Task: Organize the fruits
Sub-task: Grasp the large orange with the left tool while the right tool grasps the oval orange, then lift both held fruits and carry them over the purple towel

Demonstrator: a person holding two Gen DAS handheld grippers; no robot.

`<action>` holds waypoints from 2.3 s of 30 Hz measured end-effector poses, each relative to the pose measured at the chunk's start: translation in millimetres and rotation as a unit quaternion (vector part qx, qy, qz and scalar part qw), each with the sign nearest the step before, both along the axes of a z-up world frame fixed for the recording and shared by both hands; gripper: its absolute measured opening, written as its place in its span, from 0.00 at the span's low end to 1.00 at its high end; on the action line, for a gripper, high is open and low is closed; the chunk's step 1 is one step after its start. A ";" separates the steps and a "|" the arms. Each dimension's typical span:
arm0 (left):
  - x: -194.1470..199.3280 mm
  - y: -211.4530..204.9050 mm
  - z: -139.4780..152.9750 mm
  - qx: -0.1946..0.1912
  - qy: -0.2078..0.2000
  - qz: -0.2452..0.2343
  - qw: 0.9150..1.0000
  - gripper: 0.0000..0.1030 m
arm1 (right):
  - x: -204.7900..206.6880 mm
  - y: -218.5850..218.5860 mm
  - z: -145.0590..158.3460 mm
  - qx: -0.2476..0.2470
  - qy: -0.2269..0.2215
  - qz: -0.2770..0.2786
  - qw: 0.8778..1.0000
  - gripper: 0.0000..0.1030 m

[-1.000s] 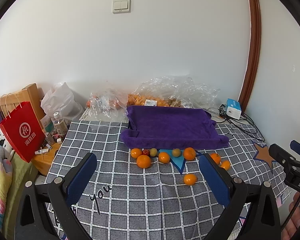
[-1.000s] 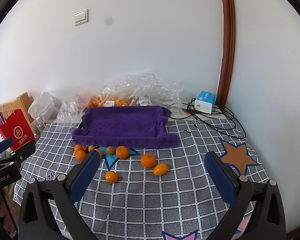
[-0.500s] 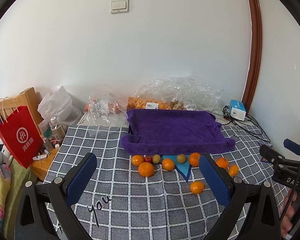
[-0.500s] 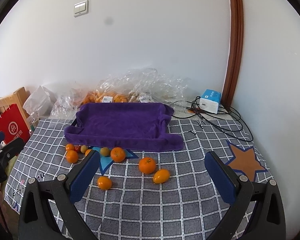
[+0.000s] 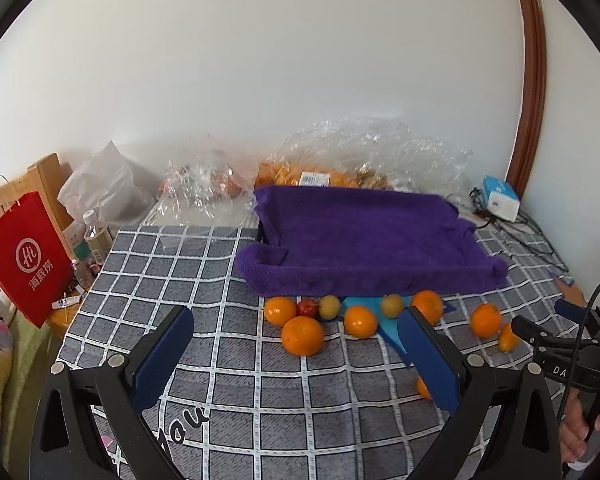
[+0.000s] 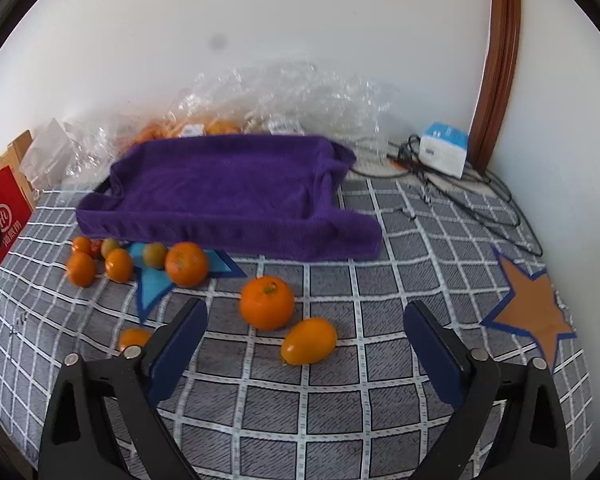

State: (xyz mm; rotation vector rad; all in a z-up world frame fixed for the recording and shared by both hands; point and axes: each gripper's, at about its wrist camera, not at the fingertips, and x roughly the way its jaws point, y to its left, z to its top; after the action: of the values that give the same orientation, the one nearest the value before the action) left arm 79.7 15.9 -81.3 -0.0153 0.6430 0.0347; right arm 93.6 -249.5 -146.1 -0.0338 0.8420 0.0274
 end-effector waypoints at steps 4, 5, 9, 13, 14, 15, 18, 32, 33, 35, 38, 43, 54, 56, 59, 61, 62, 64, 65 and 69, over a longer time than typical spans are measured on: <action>12.0 4.6 -14.3 -0.003 0.015 -0.005 1.000 0.99 | 7.6 -5.3 -23.7 0.016 0.023 0.004 1.000 0.78; 14.2 5.4 -16.9 -0.004 0.018 -0.007 1.000 0.99 | 8.3 -6.1 -31.0 0.022 0.031 0.007 0.999 0.74; 24.0 11.7 -27.5 -0.007 0.037 -0.017 0.999 0.94 | 9.5 -6.1 -48.0 0.023 0.047 0.009 0.999 0.65; 28.9 18.5 -39.6 -0.006 0.052 -0.021 0.998 0.92 | 9.0 -6.7 -53.1 0.016 0.042 -0.001 0.999 0.59; 29.4 19.4 -42.2 -0.005 0.053 -0.023 0.998 0.91 | 8.9 -6.8 -52.4 0.021 0.040 0.003 0.999 0.59; 29.5 20.6 -46.6 -0.001 0.056 -0.020 0.998 0.91 | 9.4 -6.9 -52.6 0.022 0.042 0.003 0.999 0.59; 36.1 24.2 -56.6 -0.007 0.072 -0.015 0.997 0.85 | 10.6 -8.3 -52.6 0.023 0.041 0.000 0.999 0.56; 67.6 6.1 -85.5 -0.025 0.109 -0.028 0.993 0.60 | 8.0 -13.5 -52.1 0.021 0.038 -0.011 0.999 0.39; 68.2 6.0 -86.9 -0.027 0.109 -0.027 0.993 0.54 | 8.0 -13.8 -52.0 0.022 0.038 -0.011 0.999 0.39; 71.6 7.9 -91.3 -0.037 0.117 -0.024 0.992 0.46 | 8.0 -13.8 -51.8 0.021 0.037 -0.011 0.999 0.38; 71.2 16.2 -89.9 -0.077 0.109 -0.028 0.991 0.37 | 7.8 -14.0 -51.6 0.022 0.037 -0.011 0.999 0.38; 68.4 27.7 -90.3 -0.116 0.103 -0.024 0.988 0.36 | 6.8 -15.1 -50.3 0.028 0.033 -0.012 0.999 0.38; 59.1 35.1 -81.2 -0.135 0.069 -0.019 0.988 0.36 | 3.1 -17.5 -45.6 0.037 0.019 -0.014 0.999 0.38; 56.7 34.9 -77.0 -0.132 0.057 -0.019 0.989 0.36 | 0.9 -17.0 -44.7 0.040 0.018 -0.013 0.999 0.38; 56.5 33.3 -72.5 -0.117 0.054 -0.009 0.992 0.36 | -2.3 -14.7 -35.4 0.037 0.010 -0.009 0.999 0.38; 54.5 34.9 -67.5 -0.123 0.058 -0.010 0.991 0.36 | -2.7 -13.5 -24.6 0.035 -0.001 -0.005 0.999 0.38; 53.8 35.7 -64.7 -0.125 0.060 -0.009 0.990 0.36 | -2.3 -13.4 -18.6 0.036 -0.008 -0.002 0.999 0.38; 51.8 37.6 -55.1 -0.127 0.056 -0.013 0.990 0.36 | 2.4 -12.5 -6.4 0.039 -0.021 0.005 0.999 0.38; 51.6 38.1 -49.9 -0.125 0.052 -0.014 0.991 0.36 | 7.0 -11.8 0.3 0.040 -0.028 0.009 0.999 0.38; 59.6 42.0 -23.1 -0.116 0.033 -0.010 0.993 0.36 | 29.7 -7.2 24.6 0.042 -0.049 0.017 0.998 0.38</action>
State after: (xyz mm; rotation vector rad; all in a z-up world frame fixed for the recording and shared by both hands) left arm 139.3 57.9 -104.4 -0.2326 0.7113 -0.0582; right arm 123.2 -256.7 -121.5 0.0293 0.7415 0.0934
